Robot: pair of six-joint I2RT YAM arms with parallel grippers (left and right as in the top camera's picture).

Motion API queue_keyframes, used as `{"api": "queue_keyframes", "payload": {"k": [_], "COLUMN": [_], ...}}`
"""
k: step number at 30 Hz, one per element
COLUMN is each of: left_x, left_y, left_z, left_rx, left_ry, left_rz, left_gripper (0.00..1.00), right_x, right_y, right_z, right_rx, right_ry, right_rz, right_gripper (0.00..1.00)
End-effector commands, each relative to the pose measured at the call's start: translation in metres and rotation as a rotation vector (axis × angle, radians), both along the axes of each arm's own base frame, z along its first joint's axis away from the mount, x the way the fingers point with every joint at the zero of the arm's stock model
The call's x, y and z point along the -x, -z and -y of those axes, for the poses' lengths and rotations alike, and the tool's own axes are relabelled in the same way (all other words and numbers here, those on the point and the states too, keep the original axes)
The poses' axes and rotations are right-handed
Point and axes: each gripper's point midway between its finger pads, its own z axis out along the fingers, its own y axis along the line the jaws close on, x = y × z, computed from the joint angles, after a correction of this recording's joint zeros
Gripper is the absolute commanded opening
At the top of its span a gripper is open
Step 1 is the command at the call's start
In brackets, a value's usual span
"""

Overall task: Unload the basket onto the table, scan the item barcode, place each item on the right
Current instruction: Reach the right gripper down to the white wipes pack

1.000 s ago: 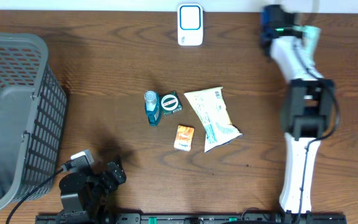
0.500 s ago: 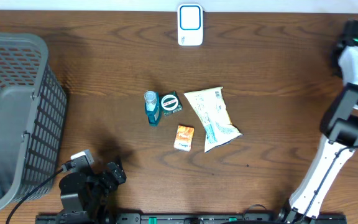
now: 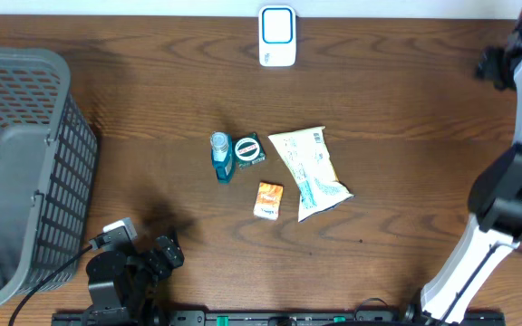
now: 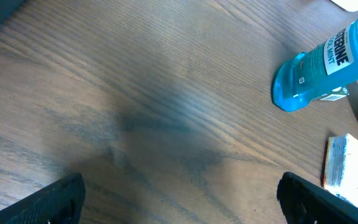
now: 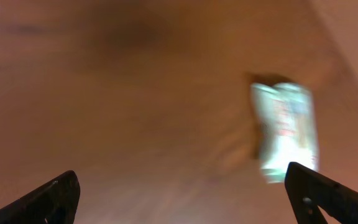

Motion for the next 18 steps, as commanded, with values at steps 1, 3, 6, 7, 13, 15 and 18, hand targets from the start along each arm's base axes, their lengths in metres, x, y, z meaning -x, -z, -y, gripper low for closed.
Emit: {"api": "queue_keyframes", "payload": {"k": [1,3,6,7,13,15,18], "left_x": [0.007,0.007,0.007,0.007,0.007,0.007,0.007], "left_y": [0.011,0.011,0.011,0.011,0.011,0.011,0.011], "left_z": [0.000,0.000,0.000,0.000,0.000,0.000,0.000], "left_rx": [-0.003,-0.003,-0.003,-0.003,-0.003,-0.003,-0.003], "left_ry": [-0.002,-0.002,-0.002,-0.002,-0.002,-0.002,-0.002], "left_rz": [-0.048,-0.048,-0.048,-0.048,-0.048,-0.048,-0.048], "left_gripper": [0.98,0.98,0.98,0.98,0.98,0.98,0.98], "right_x": [-0.017,-0.016,0.001,0.008,0.074,0.095,0.126], "right_y": [-0.064,-0.080,-0.084,-0.079,-0.046,-0.039,-0.026], "right_z": [-0.098,-0.141,-0.200,-0.215,-0.290,-0.309,-0.342], "right_rx": [-0.243,-0.323,-0.439,-0.461,-0.548,-0.554,-0.548], "right_ry": [-0.240,-0.348,-0.465,-0.488,-0.573,-0.613,-0.706], "right_rz": [0.185,0.213,0.163,0.124,-0.189,-0.280,-0.407], "right_gripper": [0.99,0.99,0.86,0.62,0.20,0.15,0.09]}}
